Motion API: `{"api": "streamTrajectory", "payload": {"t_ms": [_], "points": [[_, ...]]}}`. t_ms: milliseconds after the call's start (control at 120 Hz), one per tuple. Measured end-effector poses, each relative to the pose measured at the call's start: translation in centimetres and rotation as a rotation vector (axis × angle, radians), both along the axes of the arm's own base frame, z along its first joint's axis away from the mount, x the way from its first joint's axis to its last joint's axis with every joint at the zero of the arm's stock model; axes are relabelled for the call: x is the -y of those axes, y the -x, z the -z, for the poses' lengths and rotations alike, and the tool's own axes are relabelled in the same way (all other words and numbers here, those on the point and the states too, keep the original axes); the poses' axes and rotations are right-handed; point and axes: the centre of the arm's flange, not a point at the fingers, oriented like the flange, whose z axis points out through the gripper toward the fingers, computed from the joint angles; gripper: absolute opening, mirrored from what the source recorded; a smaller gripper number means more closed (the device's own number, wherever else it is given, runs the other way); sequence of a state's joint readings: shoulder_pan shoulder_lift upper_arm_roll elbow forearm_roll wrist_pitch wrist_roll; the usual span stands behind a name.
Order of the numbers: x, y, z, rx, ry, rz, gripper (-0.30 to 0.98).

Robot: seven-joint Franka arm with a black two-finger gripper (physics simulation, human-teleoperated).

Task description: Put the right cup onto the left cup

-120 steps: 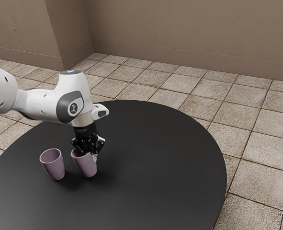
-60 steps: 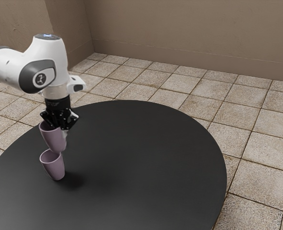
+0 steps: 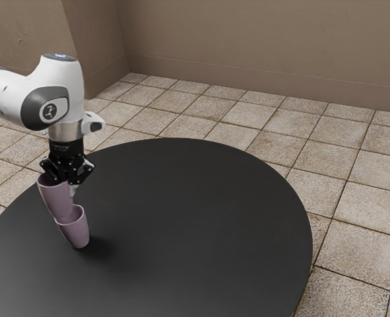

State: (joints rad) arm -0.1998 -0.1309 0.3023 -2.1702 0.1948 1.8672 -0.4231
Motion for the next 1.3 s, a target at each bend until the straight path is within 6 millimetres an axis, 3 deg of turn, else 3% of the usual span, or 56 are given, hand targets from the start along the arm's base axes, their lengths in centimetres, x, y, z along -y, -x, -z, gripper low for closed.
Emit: {"api": "streamTrajectory", "payload": {"t_ms": [367, 1300], "points": [[-0.5, -1.8, 1.4, 0.022, -0.01, -0.032, -0.1], [-1.2, -1.5, 3.9, 0.043, 0.02, -0.084, -0.1]]}}
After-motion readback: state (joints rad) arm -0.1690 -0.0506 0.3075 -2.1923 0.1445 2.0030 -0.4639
